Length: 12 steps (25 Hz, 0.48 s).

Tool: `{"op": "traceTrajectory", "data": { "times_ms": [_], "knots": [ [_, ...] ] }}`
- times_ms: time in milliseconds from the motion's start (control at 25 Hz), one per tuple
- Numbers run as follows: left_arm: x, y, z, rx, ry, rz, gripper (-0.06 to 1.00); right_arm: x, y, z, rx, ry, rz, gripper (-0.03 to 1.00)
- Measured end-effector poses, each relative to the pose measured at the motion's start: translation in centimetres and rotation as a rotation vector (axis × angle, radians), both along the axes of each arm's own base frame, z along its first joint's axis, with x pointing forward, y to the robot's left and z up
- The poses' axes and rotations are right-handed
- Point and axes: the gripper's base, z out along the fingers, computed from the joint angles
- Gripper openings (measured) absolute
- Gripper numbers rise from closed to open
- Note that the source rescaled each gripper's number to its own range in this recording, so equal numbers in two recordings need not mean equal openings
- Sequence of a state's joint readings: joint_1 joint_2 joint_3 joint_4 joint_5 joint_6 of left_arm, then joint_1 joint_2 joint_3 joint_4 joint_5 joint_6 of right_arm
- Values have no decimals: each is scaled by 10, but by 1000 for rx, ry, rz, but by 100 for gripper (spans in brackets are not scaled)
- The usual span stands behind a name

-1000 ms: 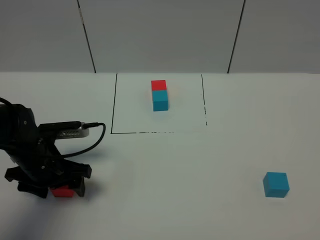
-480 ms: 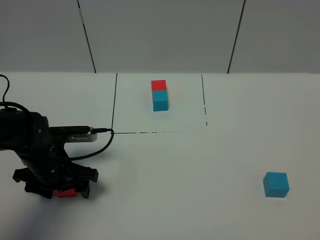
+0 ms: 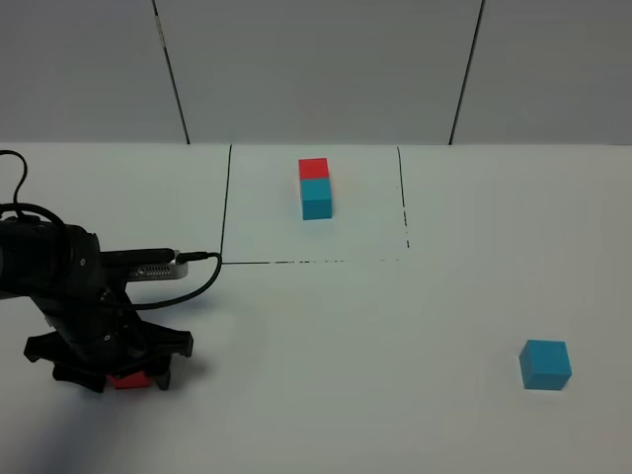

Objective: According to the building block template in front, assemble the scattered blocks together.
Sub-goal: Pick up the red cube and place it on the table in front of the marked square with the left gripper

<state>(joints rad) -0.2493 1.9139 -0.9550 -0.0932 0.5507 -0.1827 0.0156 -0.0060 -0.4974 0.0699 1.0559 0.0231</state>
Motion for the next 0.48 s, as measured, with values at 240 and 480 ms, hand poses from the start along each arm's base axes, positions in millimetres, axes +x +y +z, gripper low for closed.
{"op": "traceTrajectory", "data": {
  "times_ms": [240, 480],
  "knots": [
    [2, 0, 0, 0, -10, -2, 0, 0, 0, 0, 1, 0, 0, 95],
    [9, -2, 8, 5, -15, -60, 0, 0, 0, 0, 1, 0, 0, 95]
  ]
}}
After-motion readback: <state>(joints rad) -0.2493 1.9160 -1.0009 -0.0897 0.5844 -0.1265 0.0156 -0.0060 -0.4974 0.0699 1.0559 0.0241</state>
